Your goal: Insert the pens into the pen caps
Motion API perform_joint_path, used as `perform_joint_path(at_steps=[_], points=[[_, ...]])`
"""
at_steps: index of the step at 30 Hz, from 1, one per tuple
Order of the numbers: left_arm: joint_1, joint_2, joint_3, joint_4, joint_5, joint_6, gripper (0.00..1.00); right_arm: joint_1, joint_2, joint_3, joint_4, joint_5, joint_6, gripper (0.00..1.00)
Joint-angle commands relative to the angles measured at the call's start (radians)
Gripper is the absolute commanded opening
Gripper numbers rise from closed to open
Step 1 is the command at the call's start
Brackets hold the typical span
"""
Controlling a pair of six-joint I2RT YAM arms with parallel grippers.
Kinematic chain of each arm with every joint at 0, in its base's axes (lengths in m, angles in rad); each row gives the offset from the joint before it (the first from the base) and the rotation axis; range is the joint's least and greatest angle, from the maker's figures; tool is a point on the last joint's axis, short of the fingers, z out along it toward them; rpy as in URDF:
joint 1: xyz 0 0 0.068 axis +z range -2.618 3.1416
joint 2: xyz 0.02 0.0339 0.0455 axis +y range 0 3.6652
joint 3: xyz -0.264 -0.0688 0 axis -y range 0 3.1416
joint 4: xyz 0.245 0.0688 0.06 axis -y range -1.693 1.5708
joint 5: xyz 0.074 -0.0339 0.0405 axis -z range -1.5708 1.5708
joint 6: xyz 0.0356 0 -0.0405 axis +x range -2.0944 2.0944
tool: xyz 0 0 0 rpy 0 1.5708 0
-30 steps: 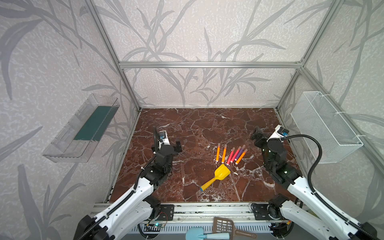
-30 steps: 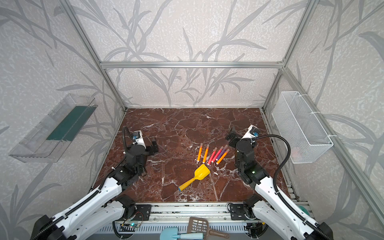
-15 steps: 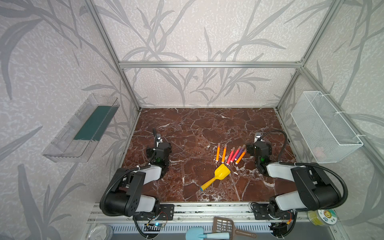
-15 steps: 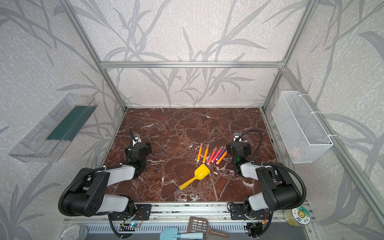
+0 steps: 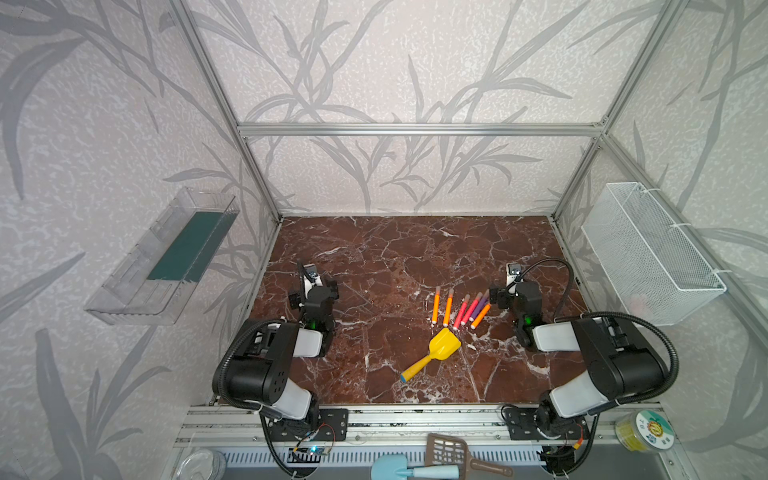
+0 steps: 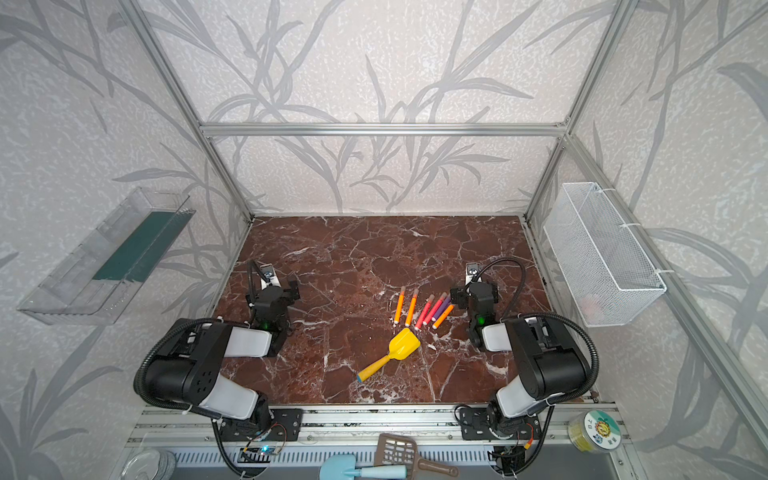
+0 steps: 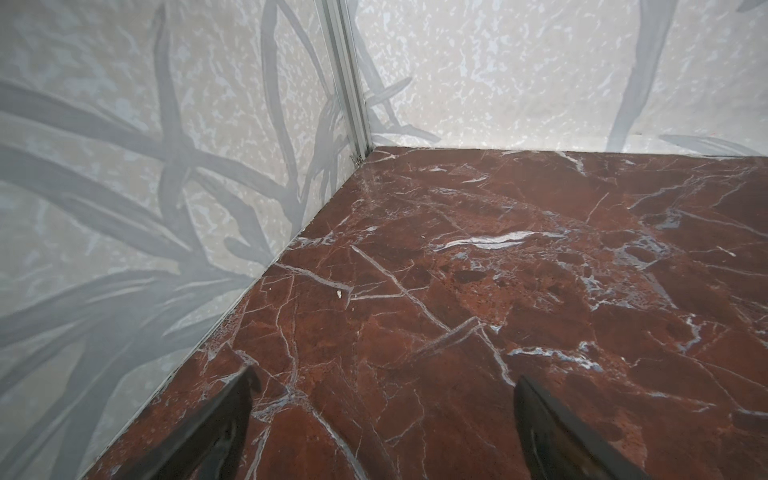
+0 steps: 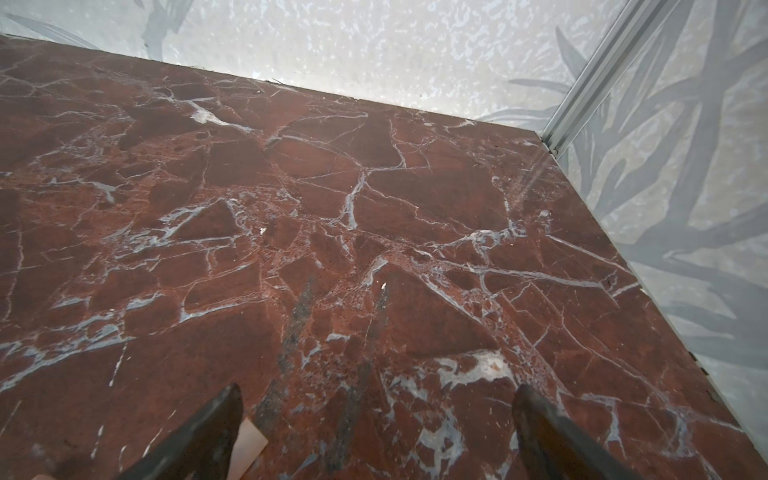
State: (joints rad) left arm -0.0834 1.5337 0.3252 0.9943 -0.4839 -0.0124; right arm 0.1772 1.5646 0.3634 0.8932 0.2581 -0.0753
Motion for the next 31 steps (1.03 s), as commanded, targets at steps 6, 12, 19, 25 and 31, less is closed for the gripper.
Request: perform_joint_path(at_steps=[6, 12, 19, 25, 31], points=[[0.051, 0.023, 0.035, -0.031, 0.118, -0.048, 0.99, -0.002, -0.015, 0.016, 0.016, -0.01, -0.006, 0.99], [0.05, 0.048, 0.032, 0.019, 0.113, -0.034, 0.99, -0.002, -0.015, 0.016, 0.016, -0.009, -0.005, 0.99], [0.048, 0.047, 0.033, 0.013, 0.112, -0.033, 0.99, -0.002, -0.015, 0.016, 0.016, -0.01, -0.005, 0.99], [0.049, 0.046, 0.034, 0.012, 0.112, -0.033, 0.99, -0.013, -0.015, 0.035, -0.021, -0.04, 0.002, 0.99], [0.048, 0.046, 0.034, 0.012, 0.113, -0.034, 0.99, -0.015, -0.015, 0.029, -0.01, -0.04, 0.002, 0.99]])
